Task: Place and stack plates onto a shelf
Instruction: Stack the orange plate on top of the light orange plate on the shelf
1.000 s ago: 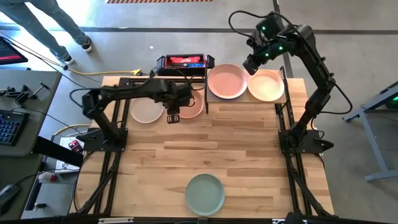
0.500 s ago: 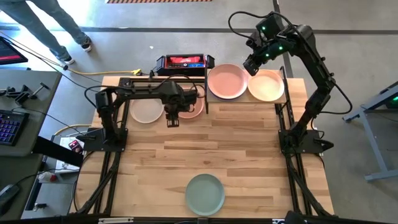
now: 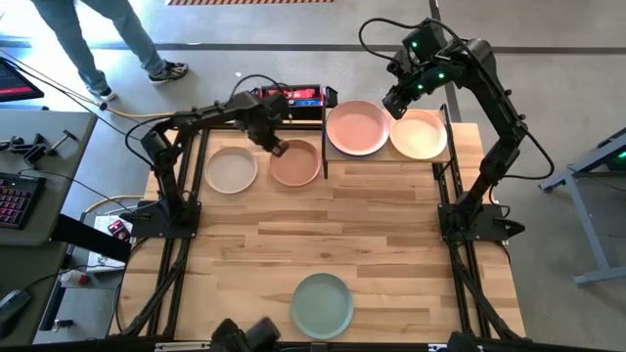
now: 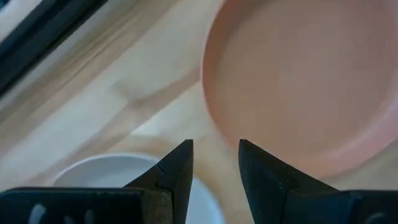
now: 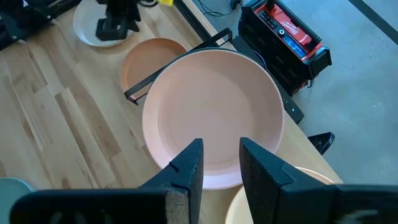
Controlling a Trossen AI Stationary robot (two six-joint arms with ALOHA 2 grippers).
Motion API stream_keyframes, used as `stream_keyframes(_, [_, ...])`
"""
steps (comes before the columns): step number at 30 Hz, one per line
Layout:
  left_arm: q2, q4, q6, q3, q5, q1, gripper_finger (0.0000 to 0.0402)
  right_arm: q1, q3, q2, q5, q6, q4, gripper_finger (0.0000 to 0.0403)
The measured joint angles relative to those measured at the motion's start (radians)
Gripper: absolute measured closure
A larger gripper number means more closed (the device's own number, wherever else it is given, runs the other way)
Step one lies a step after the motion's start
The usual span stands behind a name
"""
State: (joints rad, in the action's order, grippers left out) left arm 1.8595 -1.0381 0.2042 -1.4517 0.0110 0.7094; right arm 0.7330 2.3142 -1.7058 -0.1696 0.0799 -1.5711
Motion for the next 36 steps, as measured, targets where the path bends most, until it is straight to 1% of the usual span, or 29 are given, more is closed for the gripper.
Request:
stream_keyframes(3, [0.0, 0.042, 0.052, 0.0, -0.014, 0.03, 0.0287, 0.0, 0.0, 0.0, 0.0, 0.0, 0.0, 0.032])
stream_keyframes(6, [0.0, 0.094, 0.074, 0.0, -0.052, 0.043, 0.0287, 0.0, 0.0, 0.0, 0.0, 0.008, 0.0, 0.032])
stream_keyframes(12, [0.019, 0.162, 0.065, -0.002, -0.053, 0.036, 0.0287, 0.0, 0.0, 0.0, 0.0, 0.008, 0.0, 0.032])
stream_keyframes(20, [0.122, 0.17, 0.057, -0.001, -0.05, 0.037, 0.0287, -0.001, 0.0, 0.0, -0.001, -0.011, 0.0, 0.032])
stream_keyframes(22, [0.138, 0.17, 0.056, -0.001, -0.036, 0.037, 0.0287, -0.001, 0.0, 0.0, -0.001, -0.011, 0.0, 0.032])
stream_keyframes(29, [0.18, 0.185, 0.056, -0.001, -0.026, 0.036, 0.0287, -0.001, 0.0, 0.0, -0.001, -0.012, 0.0, 0.032])
stream_keyframes(36, [0.218, 0.199, 0.055, -0.001, -0.054, 0.035, 0.0287, -0.001, 0.0, 0.0, -0.001, -0.012, 0.0, 0.032])
